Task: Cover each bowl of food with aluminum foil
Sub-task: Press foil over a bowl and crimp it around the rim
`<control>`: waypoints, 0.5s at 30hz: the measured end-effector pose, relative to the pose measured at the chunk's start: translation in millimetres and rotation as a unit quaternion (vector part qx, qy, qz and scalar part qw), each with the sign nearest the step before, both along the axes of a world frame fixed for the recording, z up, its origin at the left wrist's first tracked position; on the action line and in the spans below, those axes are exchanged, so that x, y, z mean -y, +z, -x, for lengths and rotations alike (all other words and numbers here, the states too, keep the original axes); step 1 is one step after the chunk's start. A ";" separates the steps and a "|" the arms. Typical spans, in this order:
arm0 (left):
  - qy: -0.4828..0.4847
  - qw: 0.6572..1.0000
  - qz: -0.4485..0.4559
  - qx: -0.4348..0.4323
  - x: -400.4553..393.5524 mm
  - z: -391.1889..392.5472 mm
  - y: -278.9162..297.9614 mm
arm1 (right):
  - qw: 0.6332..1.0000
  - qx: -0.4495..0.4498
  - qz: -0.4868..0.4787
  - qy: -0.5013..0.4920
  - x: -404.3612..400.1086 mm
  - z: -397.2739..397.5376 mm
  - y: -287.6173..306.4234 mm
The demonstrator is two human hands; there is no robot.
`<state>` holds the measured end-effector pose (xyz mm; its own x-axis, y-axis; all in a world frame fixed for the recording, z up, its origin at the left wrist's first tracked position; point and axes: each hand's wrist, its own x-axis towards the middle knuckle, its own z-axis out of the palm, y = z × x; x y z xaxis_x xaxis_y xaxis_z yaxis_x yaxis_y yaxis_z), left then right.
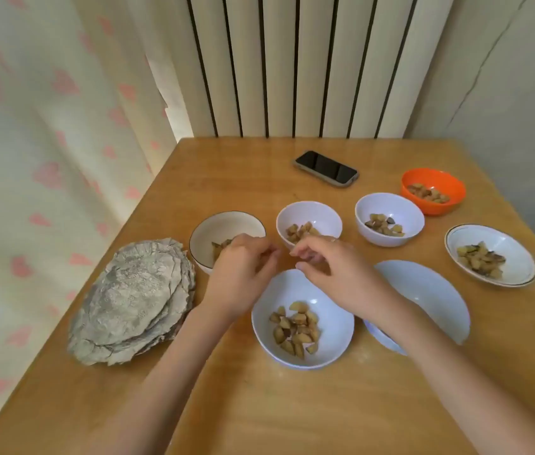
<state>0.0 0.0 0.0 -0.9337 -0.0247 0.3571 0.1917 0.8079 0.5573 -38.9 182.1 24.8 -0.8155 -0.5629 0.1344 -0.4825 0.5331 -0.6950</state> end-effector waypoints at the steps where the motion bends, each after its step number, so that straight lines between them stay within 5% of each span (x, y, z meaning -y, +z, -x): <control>1: -0.006 0.999 -0.007 -0.035 -0.2 -3.0 -4.9 | 1.000 -0.017 -0.006 -0.001 0.7 -2.4 -7.3; 8: 0.004 0.984 -0.103 -0.147 -4.7 -38.4 -21.4 | 0.993 -0.116 -0.021 -0.028 2.9 -28.5 -27.2; 15: 0.001 0.983 -0.160 -0.088 -27.1 -106.7 -40.2 | 0.969 -0.140 0.082 -0.188 4.2 -93.5 -45.2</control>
